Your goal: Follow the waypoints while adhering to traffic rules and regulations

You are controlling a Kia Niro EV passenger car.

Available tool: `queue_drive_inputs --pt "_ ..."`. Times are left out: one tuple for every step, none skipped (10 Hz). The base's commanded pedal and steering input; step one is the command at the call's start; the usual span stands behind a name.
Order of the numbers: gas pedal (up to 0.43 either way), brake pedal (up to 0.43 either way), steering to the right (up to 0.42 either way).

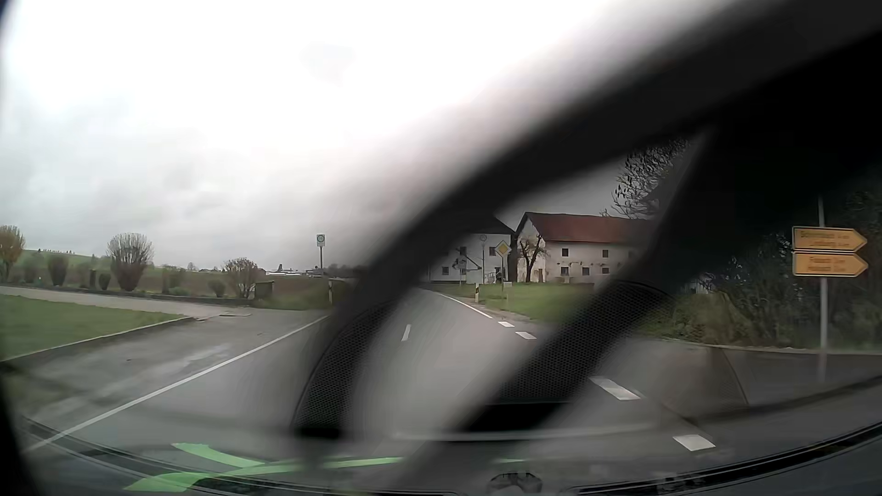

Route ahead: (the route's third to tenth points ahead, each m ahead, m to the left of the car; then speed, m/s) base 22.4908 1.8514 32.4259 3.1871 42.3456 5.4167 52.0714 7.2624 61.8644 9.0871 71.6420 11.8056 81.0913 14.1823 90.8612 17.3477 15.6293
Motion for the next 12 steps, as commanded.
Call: queue_drive_inputs --pt "0.15 0.0 -0.03" --pt "0.15 0.0 -0.03" --pt "0.15 0.0 -0.03" --pt "0.15 0.0 -0.03" --pt "0.15 0.0 -0.03" --pt "0.15 0.0 -0.03" --pt "0.15 0.0 -0.03" --pt "0.15 0.0 -0.029" --pt "0.15 0.0 -0.029" --pt "0.15 0.0 -0.029" --pt "0.15 0.0 -0.029" --pt "0.15 0.0 -0.029"
